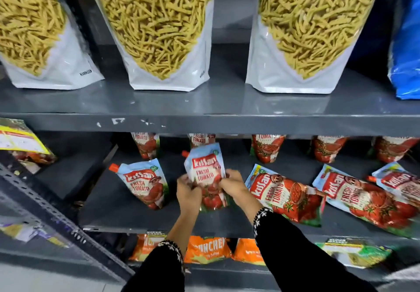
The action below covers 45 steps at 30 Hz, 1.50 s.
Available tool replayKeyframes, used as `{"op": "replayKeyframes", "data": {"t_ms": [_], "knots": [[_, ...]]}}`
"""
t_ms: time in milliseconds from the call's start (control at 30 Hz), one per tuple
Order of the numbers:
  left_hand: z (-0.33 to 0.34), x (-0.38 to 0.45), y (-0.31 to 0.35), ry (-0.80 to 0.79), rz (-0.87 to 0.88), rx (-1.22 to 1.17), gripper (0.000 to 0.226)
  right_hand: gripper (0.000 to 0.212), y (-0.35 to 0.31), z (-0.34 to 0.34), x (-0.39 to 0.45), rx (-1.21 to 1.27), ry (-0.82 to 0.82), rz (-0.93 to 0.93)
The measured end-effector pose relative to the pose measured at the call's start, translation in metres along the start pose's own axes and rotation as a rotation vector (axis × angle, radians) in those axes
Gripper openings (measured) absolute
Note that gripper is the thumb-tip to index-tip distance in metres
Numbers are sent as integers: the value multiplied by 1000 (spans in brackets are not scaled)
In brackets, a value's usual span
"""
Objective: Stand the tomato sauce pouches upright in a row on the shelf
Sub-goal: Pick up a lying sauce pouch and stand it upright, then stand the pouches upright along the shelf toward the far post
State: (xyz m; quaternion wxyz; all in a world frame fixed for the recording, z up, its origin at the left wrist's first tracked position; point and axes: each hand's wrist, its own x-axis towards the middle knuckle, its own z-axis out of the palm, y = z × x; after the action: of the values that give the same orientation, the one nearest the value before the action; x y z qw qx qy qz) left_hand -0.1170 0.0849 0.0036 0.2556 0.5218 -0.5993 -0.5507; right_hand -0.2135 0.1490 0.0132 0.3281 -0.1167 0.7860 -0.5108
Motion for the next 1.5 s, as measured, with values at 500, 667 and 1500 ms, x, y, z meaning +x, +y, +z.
{"op": "replayKeyframes", "data": {"t_ms": [500,667,1500], "knots": [[36,-46,-2,34,-338,-225,39,58,22,-75,-13,-555,297,-290],[91,-80,3,-322,-545,-254,40,40,31,-154,1,-934,265,-56],[161,-120,37,251,225,-55,20,32,78,-224,3,124,-14,-296]]}}
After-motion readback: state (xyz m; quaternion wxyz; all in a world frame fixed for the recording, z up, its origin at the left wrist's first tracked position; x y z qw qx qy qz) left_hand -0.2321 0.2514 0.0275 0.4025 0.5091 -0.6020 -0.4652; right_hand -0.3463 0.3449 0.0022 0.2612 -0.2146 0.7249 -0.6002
